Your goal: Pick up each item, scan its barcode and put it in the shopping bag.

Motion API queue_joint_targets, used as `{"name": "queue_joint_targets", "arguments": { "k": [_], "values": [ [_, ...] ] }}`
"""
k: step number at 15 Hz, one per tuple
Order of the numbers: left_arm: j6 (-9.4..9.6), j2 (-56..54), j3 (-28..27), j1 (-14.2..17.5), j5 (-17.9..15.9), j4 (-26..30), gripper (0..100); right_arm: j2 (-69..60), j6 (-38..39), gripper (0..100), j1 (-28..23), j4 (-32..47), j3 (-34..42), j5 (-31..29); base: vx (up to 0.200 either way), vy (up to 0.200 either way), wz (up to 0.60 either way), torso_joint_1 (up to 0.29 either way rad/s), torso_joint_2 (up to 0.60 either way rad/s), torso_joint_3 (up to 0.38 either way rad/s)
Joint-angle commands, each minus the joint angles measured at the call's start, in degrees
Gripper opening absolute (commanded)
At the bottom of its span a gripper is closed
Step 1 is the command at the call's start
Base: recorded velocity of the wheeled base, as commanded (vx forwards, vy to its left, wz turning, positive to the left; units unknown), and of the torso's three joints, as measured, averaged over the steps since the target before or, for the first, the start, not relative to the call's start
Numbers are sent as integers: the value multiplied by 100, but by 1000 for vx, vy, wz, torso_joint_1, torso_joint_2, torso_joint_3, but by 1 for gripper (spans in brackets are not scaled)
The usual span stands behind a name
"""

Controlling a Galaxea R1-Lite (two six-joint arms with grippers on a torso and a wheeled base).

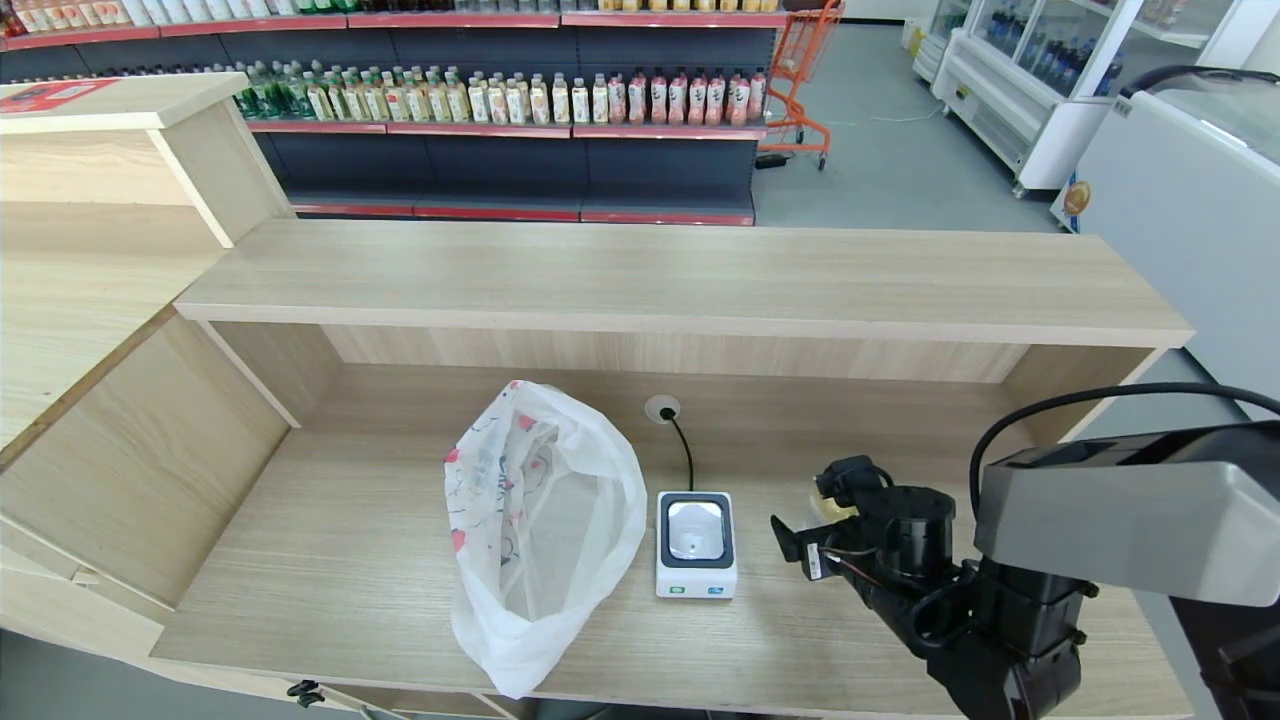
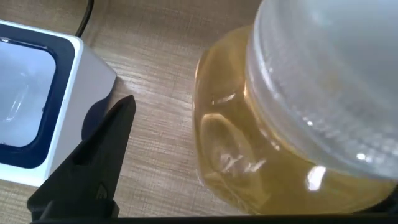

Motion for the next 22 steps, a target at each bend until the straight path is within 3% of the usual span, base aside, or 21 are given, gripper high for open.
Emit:
{"name": "queue_joint_targets", "arguments": {
  "k": [1, 5, 6, 15, 18, 20, 22],
  "values": [
    [-2, -2, 1, 0, 2, 4, 100, 68, -3, 100, 0, -8, -41, 65, 0, 0, 0, 0, 0, 0],
    [-2, -2, 1, 0, 2, 4, 100, 173, 6, 100, 0, -201, -208, 372, 0, 0, 0, 0, 0, 0],
    [-2, -2, 1, 0, 2, -5, 100, 191, -12, 0, 0, -272, -199, 443, 0, 0, 0, 0, 0, 0],
    [-2, -2, 1, 0, 2, 4, 100, 261, -284, 0, -27, -368, -147, 452, 0, 0, 0, 0, 0, 0],
    [-2, -2, 1, 0, 2, -5, 100, -3, -56, 0, -44, -430, 161, 513, 0, 0, 0, 0, 0, 0],
    [-2, -2, 1, 0, 2, 4, 100, -767, 357, 0, -361, -333, 636, 1313, 0, 0, 0, 0, 0, 0],
    [-2, -2, 1, 0, 2, 4, 100, -1857, 357, 0, -1037, 642, 697, 2702, 0, 0, 0, 0, 0, 0]
  ]
}}
